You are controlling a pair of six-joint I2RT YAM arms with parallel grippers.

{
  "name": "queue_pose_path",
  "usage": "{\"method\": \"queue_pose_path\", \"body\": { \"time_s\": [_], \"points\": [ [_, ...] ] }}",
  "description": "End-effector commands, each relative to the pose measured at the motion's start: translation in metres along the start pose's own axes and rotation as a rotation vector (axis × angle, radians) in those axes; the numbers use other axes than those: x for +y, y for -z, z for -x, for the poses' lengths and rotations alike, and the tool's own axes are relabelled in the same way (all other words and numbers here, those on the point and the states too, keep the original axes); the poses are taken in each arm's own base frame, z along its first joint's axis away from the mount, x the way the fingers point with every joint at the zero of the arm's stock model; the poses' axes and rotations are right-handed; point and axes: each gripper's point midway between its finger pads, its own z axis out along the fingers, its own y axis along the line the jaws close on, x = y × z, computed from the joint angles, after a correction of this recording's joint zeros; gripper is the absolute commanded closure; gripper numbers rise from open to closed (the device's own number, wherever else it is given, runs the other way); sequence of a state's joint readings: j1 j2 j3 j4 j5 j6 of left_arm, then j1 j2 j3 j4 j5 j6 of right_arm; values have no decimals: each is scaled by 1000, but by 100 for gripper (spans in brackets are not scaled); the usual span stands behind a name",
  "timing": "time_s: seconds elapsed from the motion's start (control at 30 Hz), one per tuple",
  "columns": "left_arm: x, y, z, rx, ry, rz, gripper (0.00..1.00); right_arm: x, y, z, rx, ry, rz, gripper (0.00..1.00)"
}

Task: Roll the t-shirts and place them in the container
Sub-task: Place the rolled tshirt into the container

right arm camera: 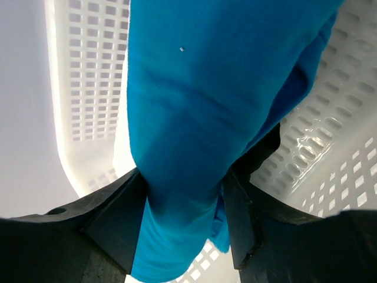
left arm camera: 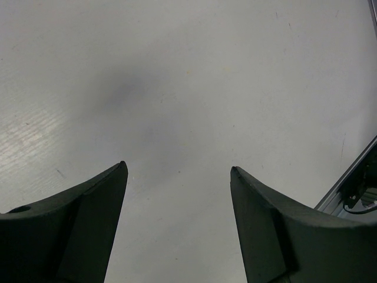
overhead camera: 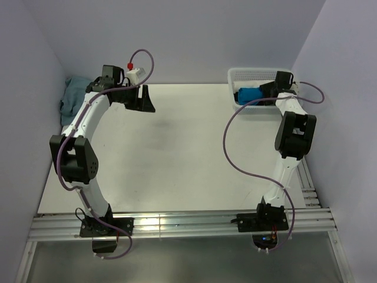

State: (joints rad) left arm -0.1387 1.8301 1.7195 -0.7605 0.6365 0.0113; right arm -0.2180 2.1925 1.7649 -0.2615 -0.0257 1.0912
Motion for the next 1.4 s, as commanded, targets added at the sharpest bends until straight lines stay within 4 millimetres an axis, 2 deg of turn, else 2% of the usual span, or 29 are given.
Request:
{"method": "queue_pose_path", "body": {
  "time_s": [0.0, 0.23, 0.43, 0.57, 0.73, 1.03, 1.37],
  "points": [
    [-5, 2, 13, -27, -31, -34, 25, -2, 21, -1, 35, 16, -5, 39],
    [-3, -3, 17, -24, -21, -41, 25, -7, 28, -13, 119, 10, 14, 37],
    [0, -7, 24, -23, -17, -41, 26, -5, 34, -9, 127, 1, 3, 36],
    [1, -10, 25, -23, -11, -50, 26, -16, 36, -8, 150, -26, -71, 37],
    [4, -14, 25, -19, -8, -46, 26, -8, 48, -2, 151, -12, -82, 36],
    [6, -21, 23, -2, 6, -69, 26, -22, 68, -4, 198, -4, -142, 36],
    [8, -28, 22, 5, 10, -85, 27, -13, 98, -2, 201, 17, -102, 36]
  ]
}}
